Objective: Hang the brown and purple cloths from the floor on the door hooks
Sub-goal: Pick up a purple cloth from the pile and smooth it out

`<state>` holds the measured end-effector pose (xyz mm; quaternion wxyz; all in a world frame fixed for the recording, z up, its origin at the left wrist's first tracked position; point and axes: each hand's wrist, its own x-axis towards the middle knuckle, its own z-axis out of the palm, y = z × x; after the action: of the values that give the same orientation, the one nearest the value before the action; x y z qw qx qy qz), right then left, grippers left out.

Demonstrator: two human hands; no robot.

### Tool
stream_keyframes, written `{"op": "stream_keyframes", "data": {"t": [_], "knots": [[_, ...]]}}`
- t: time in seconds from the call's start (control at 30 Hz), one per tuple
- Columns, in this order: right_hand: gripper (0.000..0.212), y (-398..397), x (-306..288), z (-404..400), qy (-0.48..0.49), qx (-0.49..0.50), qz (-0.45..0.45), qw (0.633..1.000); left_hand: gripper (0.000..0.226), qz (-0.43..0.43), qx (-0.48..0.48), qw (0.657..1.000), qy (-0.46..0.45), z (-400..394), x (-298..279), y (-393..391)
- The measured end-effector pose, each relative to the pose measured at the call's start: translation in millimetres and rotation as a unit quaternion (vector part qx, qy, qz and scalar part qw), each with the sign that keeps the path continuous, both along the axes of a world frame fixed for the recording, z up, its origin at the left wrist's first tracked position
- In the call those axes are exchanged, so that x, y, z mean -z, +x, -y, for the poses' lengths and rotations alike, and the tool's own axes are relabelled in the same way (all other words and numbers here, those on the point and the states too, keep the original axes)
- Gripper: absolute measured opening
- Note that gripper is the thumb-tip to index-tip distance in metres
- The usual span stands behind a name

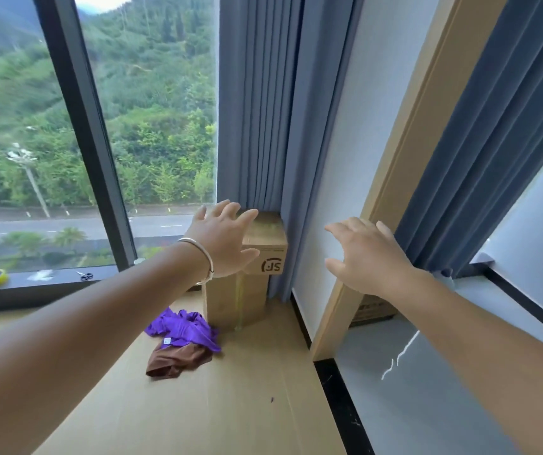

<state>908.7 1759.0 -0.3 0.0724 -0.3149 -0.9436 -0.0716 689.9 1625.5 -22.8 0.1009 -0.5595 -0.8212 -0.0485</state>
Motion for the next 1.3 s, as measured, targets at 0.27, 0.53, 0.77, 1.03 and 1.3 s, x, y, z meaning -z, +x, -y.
{"op": "stream_keyframes", "data": {"t": [0.27,0.53,0.77,1.03,1.3], "knots": [[0.063,-152.5,19.7,-32.6,-0.005,-0.06,0.02,0.998,0.075,0.038,-0.087,0.995,-0.024,0.0,29.9,-131.4],[0.063,-288.2,76.6,-29.7,-0.049,-0.157,0.06,0.985,0.077,0.082,-0.183,0.979,-0.048,40.6,70.2,-217.6],[0.06,-395.3,146.6,-37.5,-0.067,-0.25,0.117,0.959,0.075,0.107,-0.269,0.954,-0.074,49.8,124.1,-280.6],[0.06,-504.9,251.4,-84.9,-0.116,-0.328,0.193,0.917,0.073,0.186,-0.355,0.9,-0.17,15.1,217.7,-354.0],[0.057,-576.0,374.7,-133.3,-0.147,-0.353,0.286,0.879,0.07,0.279,-0.364,0.866,-0.199,-25.8,345.5,-399.3]]}}
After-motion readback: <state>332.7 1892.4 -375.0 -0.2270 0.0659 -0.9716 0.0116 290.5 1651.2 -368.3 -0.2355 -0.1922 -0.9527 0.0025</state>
